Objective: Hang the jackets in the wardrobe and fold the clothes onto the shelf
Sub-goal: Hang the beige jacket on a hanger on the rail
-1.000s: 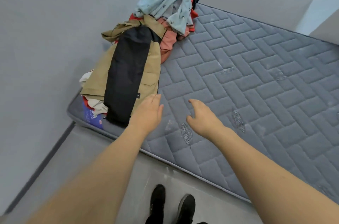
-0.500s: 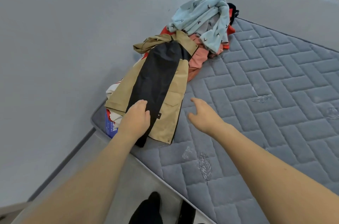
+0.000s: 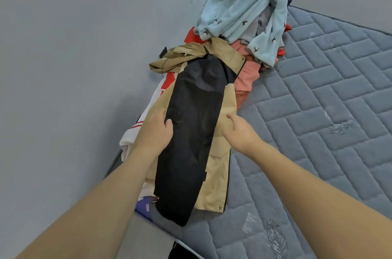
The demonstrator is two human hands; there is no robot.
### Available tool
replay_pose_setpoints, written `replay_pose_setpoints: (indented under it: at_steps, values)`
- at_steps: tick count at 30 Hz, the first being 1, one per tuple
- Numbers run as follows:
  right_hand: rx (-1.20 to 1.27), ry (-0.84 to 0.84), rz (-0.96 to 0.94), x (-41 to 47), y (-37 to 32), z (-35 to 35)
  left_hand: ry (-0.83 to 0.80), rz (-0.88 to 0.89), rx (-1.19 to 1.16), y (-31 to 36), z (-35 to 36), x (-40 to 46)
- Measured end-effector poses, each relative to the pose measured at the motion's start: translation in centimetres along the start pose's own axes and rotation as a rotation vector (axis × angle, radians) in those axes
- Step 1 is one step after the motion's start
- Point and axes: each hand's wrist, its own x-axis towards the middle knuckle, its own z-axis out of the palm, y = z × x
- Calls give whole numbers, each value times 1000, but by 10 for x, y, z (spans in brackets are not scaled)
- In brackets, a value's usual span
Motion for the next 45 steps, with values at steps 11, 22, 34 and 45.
replay_pose_setpoints:
  at_steps: [11,22,34,45]
  values:
    - [291,93,247,150,9,17,-202,-402,-361,27,72,179]
    - [576,189,340,230,1,-9,-715,218,-121,22,112,107]
    - [-314,150,85,211,34,44,-466,61,-70,29,49,200]
    - [369,-733,321,175,52,12,-609,-256,-337,78,109,209]
